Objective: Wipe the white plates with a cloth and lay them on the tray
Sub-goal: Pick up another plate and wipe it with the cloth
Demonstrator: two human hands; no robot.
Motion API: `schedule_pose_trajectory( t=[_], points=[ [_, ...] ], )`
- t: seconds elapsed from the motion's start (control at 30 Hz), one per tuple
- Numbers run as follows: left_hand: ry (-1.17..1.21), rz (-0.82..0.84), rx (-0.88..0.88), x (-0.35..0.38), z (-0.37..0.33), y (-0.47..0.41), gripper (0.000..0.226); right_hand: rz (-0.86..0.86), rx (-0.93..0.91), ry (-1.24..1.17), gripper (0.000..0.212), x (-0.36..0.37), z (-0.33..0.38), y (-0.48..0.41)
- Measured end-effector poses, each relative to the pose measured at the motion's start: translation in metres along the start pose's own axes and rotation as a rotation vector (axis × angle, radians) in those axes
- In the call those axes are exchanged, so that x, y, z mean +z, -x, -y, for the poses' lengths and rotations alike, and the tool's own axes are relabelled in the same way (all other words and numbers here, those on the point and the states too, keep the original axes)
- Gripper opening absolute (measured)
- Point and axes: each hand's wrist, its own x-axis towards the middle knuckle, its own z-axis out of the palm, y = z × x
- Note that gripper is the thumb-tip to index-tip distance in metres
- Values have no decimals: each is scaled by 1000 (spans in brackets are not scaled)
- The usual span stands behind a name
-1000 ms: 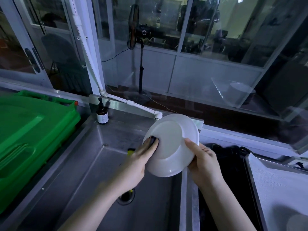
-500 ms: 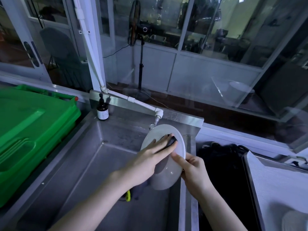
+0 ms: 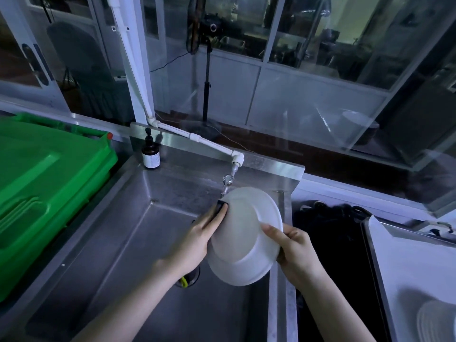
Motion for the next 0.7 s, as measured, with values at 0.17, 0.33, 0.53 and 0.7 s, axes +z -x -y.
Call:
schedule_pose_trajectory(
  t=[0.17, 0.33, 0.53, 0.7],
  points=[
    [110, 120, -118, 26, 35, 31, 100, -113, 41, 68, 28, 1, -24, -3],
    [130, 141, -180, 44, 48, 35, 92, -184, -6, 247, 27, 6, -47, -8],
    [201, 120, -323, 44, 46, 22, 70, -225, -1, 450, 41, 10, -60, -13],
    [475, -65, -403, 16, 14, -3, 53, -248, -52, 699, 41, 20, -63, -16]
  ],
)
